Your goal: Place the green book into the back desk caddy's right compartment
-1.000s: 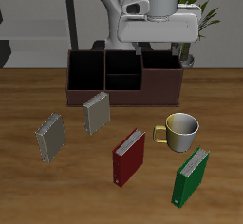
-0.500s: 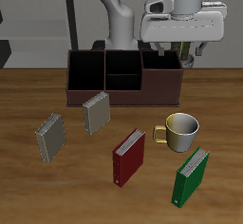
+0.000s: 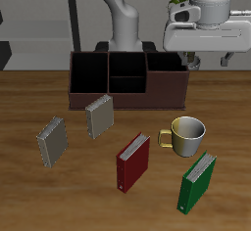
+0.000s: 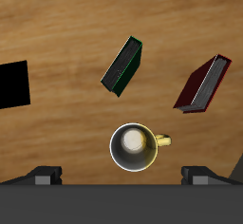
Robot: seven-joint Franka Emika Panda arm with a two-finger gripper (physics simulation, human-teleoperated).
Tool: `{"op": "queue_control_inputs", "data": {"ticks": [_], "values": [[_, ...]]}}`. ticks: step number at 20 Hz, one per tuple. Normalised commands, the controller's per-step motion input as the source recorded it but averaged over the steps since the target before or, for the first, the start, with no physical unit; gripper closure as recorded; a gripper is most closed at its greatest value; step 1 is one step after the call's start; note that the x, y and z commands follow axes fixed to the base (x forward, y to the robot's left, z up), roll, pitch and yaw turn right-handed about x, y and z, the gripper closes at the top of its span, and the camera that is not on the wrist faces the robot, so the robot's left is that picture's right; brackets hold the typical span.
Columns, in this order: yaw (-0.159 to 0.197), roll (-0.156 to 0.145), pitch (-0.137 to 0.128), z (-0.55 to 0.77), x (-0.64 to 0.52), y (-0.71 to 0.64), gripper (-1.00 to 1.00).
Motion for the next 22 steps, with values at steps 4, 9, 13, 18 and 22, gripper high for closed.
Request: {"op": "queue_control_inputs", "data": {"ticks": [4,9,13,18,22], "values": [[0.004,0.029,0.002,-0.06,0.05,0.4,-1.0],[0.007,0.001,0.006,0.05,0.23,0.19,-1.0],[-0.044,-0.028,0.002,0.13,0.38,-0.08,-1.0],[-0.031,-0.023,0.03,-0.04,0.47,-0.17,-1.0],[-0.017,0.0,0.018,-0.02,0.4,-0.07,-1.0]]}}
